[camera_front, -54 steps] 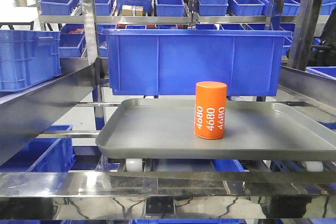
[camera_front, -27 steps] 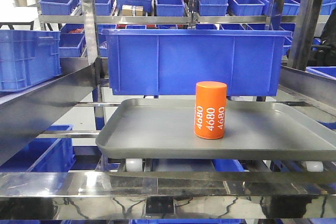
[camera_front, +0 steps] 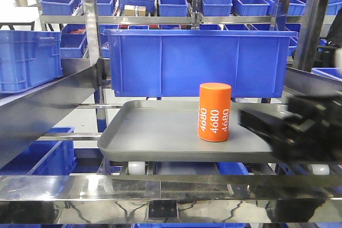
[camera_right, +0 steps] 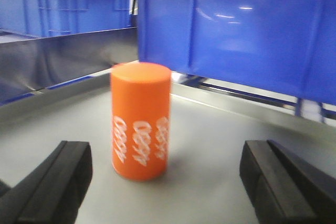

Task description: Grab orange capacitor from left shelf to right conveyor

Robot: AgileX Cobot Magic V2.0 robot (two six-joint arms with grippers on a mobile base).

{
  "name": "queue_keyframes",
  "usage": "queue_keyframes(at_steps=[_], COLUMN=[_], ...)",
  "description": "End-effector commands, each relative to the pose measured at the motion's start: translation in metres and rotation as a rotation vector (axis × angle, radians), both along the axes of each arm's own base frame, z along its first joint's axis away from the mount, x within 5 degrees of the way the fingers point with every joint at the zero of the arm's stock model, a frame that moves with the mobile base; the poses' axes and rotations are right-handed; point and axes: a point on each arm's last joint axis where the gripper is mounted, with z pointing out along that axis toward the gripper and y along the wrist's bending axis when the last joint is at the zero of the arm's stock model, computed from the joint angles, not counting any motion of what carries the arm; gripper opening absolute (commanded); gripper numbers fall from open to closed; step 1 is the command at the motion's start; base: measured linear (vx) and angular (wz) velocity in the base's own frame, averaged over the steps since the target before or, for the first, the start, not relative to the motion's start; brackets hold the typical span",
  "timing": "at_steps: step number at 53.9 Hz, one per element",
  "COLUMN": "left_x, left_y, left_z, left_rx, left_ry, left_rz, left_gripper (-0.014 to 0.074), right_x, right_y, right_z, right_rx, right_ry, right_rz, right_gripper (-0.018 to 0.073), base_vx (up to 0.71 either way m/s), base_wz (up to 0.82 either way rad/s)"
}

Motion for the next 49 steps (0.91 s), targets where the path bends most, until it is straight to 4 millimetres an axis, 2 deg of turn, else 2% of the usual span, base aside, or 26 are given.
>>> queue_keyframes(at_steps=[1, 23, 39, 43, 49], left_x=[-0.002, -0.002, -0.002, -0.002, -0.002], left_y=[0.001, 0.001, 0.001, 0.001, 0.001], left_z=[0.018, 0.018, 0.018, 0.018, 0.018], left_rx=[-0.037, -0.037, -0.037, -0.037, -0.037], left_ry=[-0.111, -0.111, -0.111, -0.111, -0.111], left_rz=[-0.005, -0.005, -0.005, -0.005, -0.005], left_gripper=[-0.0006, -0.0006, -0.0006, -0.0006, -0.0006], right_x=[0.007, 0.054, 0.089, 0.091, 0.09], right_y=[0.002, 0.028, 0.043, 0.043, 0.043], right_z=[0.025, 0.025, 0.008, 0.006, 0.008], right_rx=[0.038, 0.062, 0.085, 0.09, 0.061], right_ry=[-0.085, -0.008, 0.036, 0.037, 0.01], right_rz=[-0.013, 0.073, 0.095, 0.091, 0.099], right_gripper=[0.0608, 0.0593, 0.058, 0.0513, 0.0244], base_vx=[0.0, 0.0, 0.0, 0.0, 0.0], base_wz=[0.0, 0.0, 0.0, 0.0, 0.0])
